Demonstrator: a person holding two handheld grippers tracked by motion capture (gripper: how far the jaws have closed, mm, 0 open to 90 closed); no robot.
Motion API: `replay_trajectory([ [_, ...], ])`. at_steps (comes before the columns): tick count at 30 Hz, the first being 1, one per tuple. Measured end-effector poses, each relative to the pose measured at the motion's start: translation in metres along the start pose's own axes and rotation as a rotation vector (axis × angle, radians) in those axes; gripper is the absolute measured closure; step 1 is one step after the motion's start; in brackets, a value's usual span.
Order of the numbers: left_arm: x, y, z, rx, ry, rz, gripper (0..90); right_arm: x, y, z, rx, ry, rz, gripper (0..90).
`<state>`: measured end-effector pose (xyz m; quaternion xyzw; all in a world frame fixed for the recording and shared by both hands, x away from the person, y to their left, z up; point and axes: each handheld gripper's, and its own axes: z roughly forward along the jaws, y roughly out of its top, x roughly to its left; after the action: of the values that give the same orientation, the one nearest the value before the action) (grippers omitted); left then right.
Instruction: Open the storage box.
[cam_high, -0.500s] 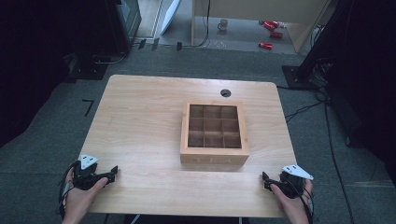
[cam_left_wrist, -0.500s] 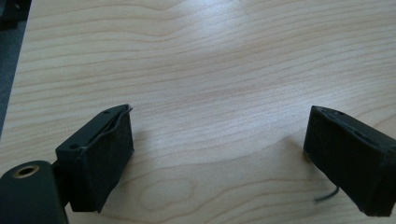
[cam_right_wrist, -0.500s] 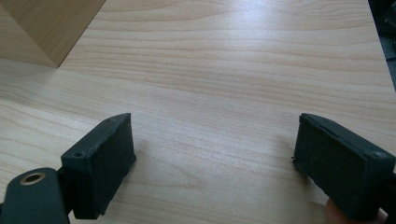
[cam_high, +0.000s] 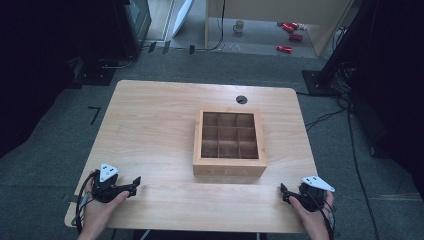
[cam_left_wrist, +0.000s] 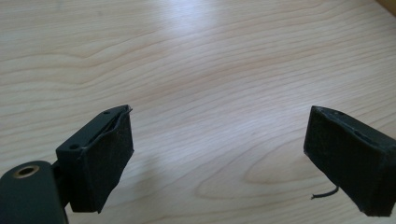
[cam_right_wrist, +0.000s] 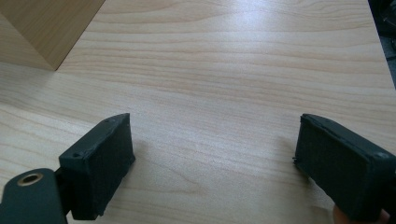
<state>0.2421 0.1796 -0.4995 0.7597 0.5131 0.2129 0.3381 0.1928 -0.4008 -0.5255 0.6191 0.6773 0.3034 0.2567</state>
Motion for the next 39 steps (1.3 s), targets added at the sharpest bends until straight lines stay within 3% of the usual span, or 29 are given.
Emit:
replay_trajectory([
  [10, -0.04, 0.022, 0.013, -0.008, -0.08, 0.089, 8.4, 0.0, 0.001, 0.002, 0.001, 0.0, 0.001, 9.7],
  [15, -0.055, 0.032, 0.018, -0.015, -0.101, 0.12, 8.4, 0.0, 0.002, 0.003, 0.003, 0.001, 0.003, 9.3],
  [20, -0.08, 0.048, 0.024, -0.031, -0.142, 0.166, 8.5, 0.0, 0.002, 0.003, 0.003, 0.001, 0.002, 9.3],
  [28, -0.106, 0.062, 0.031, -0.049, -0.19, 0.195, 8.5, 0.0, 0.002, 0.003, 0.002, 0.001, 0.002, 9.4],
  [39, -0.128, 0.073, 0.041, -0.05, -0.221, 0.212, 8.5, 0.002, 0.005, 0.005, 0.002, -0.008, 0.011, 9.7],
])
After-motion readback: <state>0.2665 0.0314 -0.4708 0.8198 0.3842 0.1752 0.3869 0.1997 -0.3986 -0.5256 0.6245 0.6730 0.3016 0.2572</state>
